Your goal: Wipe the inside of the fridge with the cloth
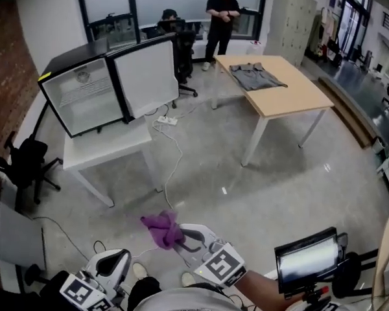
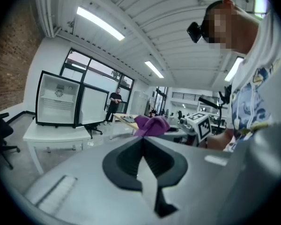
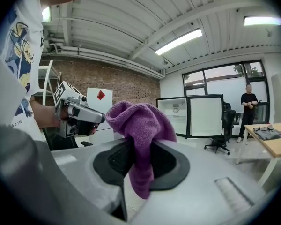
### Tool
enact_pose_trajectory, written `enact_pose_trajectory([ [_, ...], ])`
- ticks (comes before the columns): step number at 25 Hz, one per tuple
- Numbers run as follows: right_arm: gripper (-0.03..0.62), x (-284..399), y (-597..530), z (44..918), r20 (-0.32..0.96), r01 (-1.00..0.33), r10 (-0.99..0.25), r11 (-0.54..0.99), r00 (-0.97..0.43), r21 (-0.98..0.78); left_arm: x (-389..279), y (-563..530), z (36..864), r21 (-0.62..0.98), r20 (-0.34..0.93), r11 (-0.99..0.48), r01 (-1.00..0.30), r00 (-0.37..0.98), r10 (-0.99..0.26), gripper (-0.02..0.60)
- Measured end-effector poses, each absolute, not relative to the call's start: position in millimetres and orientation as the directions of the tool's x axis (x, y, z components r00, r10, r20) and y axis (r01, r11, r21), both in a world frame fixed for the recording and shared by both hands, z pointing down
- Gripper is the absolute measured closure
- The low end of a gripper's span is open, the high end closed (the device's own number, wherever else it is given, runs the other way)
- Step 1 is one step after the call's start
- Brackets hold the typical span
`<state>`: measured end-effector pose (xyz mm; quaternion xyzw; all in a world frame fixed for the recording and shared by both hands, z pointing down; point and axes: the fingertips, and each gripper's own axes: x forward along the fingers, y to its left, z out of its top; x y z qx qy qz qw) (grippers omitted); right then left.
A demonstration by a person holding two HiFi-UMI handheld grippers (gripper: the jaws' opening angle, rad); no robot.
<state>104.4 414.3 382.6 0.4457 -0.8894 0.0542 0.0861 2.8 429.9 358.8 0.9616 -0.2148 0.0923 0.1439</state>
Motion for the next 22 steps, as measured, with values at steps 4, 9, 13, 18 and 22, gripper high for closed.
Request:
enact_pose_trajectory([
  [4, 0.516, 106.7, 387.5, 385.4, 0.195, -0.786, -0.769, 0.618, -0.609, -0.019, -1.5, 404.9, 358.7, 0.222, 0.233, -0.848, -0.481, 0.871, -0.432, 0.575],
  [9, 0.516, 98.2, 350.5, 383.2, 0.198, -0.786, -0.772, 0.618, -0.605, 0.006, -15.7, 366.9, 358.0, 0.212, 0.205, -0.842, -0.496, 0.865, -0.458, 0.575],
  [13, 0.516, 84.0, 316.2, 380.0, 0.208, -0.798, -0.784, 0.602, -0.584, 0.031, -29.9, 329.5, 359.2, 0.214, 0.169, -0.853, -0.476, 0.878, -0.447, 0.575],
  [18, 0.516, 62.8, 261.4, 368.1, 0.230, -0.836, -0.819, 0.548, -0.526, 0.036, -53.7, 276.2, 355.6, 0.223, 0.137, -0.862, -0.455, 0.890, -0.435, 0.575],
  [22, 0.516, 36.5, 214.1, 363.6, 0.225, -0.845, -0.827, 0.534, -0.516, 0.022, -86.5, 235.9, 346.3, 0.237, 0.135, -0.858, -0.456, 0.890, -0.436, 0.575],
])
